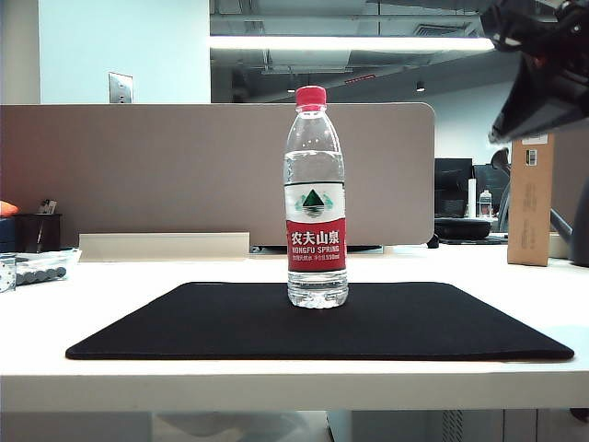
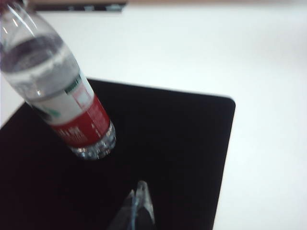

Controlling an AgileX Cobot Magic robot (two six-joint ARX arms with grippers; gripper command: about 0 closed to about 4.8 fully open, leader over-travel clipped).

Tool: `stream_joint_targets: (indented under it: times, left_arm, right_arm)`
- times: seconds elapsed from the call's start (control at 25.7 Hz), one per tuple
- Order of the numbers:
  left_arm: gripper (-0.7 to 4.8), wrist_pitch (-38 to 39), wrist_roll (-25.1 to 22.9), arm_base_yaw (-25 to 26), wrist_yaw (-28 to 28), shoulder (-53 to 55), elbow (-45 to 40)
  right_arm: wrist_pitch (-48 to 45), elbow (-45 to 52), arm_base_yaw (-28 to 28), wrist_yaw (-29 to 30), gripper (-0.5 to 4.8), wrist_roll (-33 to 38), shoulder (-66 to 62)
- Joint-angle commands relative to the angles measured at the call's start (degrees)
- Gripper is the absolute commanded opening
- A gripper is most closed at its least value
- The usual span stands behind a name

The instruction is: Stand the plastic bottle up on the black mouse pad.

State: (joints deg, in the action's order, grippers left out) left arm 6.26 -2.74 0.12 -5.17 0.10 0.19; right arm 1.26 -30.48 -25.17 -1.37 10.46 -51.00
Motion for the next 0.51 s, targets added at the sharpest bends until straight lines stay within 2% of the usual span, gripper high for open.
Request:
stream_joint_targets:
  times: [0.04,0.27,0.51]
  left_arm:
    - [-0.04,-0.6,0.2,-0.1,0.0,0.0,0.3]
    - [-0.04,-0.6,0.2,-0.1,0.0,0.0,0.3]
    - [-0.04,-0.6,0.2,-0.1,0.0,0.0,0.3]
  right_arm:
    - [1.4,-0.2,-0.2,0.0,-0.01,0.0,0.2]
    - [1.7,-0.2,-0.1,-0.4,-0.01,-1.1,0.5]
    - [4.4,0.1,0.0,-8.0,-0.01,-6.5,8.2]
